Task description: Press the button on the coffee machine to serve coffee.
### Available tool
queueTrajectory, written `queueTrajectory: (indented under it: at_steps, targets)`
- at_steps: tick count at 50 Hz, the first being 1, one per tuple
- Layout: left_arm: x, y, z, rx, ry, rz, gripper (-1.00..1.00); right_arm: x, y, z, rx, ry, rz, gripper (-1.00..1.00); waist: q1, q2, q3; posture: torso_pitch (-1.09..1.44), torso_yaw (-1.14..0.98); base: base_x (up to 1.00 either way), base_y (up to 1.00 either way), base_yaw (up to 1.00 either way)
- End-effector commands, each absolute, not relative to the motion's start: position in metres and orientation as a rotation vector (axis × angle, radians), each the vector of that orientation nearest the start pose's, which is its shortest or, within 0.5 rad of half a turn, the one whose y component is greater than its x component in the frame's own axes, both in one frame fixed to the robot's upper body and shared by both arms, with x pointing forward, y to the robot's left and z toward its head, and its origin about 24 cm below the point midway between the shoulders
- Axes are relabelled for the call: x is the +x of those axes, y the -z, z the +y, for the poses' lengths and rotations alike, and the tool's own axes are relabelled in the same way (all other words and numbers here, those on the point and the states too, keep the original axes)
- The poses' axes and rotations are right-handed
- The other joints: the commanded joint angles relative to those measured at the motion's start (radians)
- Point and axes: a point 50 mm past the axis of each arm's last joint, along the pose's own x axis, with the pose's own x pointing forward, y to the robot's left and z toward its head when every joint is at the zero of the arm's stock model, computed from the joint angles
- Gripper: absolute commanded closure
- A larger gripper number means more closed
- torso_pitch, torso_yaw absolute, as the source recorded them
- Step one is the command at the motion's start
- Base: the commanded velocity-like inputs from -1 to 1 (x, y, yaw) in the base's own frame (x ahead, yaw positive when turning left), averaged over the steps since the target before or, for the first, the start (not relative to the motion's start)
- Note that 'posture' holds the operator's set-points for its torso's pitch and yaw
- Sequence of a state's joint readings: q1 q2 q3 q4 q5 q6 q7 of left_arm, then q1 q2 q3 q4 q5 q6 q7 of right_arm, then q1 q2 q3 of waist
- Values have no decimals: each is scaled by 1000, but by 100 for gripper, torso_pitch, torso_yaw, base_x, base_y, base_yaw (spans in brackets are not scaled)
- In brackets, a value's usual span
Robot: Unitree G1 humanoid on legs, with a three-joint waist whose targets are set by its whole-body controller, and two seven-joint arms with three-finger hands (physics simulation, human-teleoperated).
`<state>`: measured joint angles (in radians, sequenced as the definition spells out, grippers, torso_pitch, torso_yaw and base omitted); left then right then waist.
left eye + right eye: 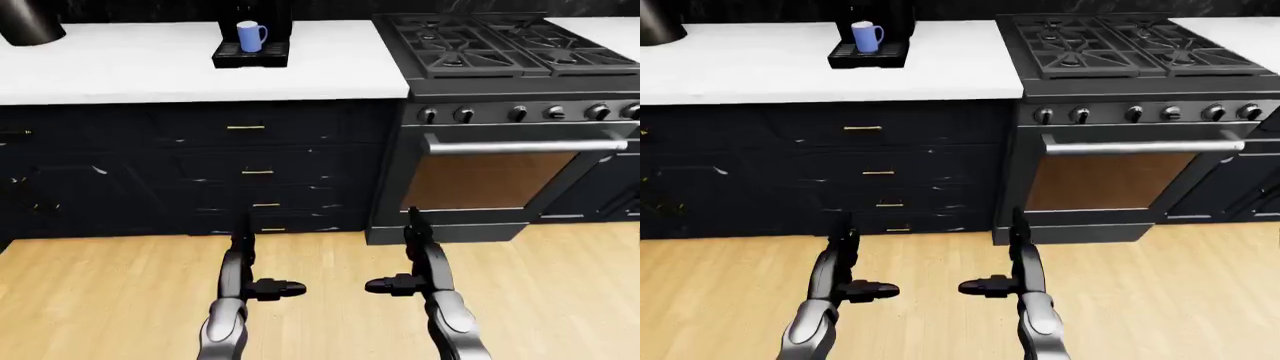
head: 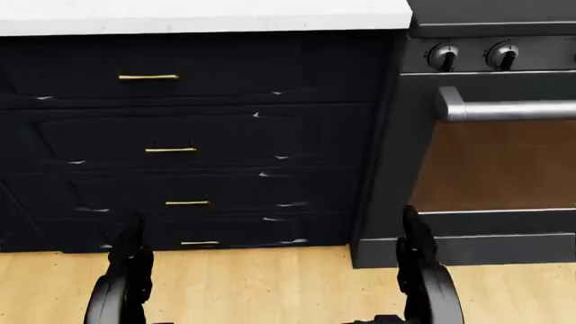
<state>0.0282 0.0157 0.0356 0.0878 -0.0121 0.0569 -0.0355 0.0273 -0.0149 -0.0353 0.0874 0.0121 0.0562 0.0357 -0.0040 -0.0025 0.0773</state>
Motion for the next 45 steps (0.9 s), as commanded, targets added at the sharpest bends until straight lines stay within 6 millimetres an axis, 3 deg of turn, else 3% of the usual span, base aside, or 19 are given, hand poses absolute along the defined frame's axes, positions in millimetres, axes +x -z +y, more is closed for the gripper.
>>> queueTrajectory:
  at_steps: [1,3,4,5,7,8,17,19,22,26,37,45]
  targets:
    - [255,-40,163,14,-22,0,-100,256,-37,-161,-23,-11,6,-100,-2,-8,-1,0,0,0,0,0]
    - [255,-40,163,8,-20,5,-100,255,-39,-161,-25,-9,3,-100,7,-1,-61,0,0,0,0,0]
    - [255,-42,163,11,-23,3,-100,256,-39,-162,-24,-6,-1,-100,7,-1,-53,0,0,0,0,0]
    - [255,-42,163,10,-23,4,-100,256,-40,-161,-24,-7,-2,-100,6,-6,-18,0,0,0,0,0]
    - [255,-41,163,14,-24,2,-100,256,-42,-161,-23,-5,-3,-100,7,-8,-69,0,0,0,0,0]
    - [255,-41,163,14,-24,2,-100,257,-40,-162,-22,-3,-3,-100,7,-7,-74,0,0,0,0,0]
    - [255,-45,166,15,-43,-12,-100,262,-51,-162,-17,32,-2,-100,8,-4,-84,0,0,0,0,0]
    - [254,-52,167,-60,-43,13,-100,262,-58,-162,-22,36,-3,-100,7,-4,-88,0,0,0,0,0]
    - [253,-62,168,-15,-49,-11,-100,263,-74,-164,-24,44,-5,-100,8,-4,-92,0,0,0,0,0]
    - [265,-79,174,-13,-58,-21,-100,274,-103,-166,-26,59,-32,-100,11,-4,-93,0,0,0,0,0]
    - [308,-160,188,19,-76,-75,-100,296,-182,-164,-54,37,-87,-100,10,0,-91,0,0,0,0,0]
    - [321,-218,201,43,-94,-126,-100,302,-227,-159,-80,-4,-108,-100,7,4,-79,0,0,0,0,0]
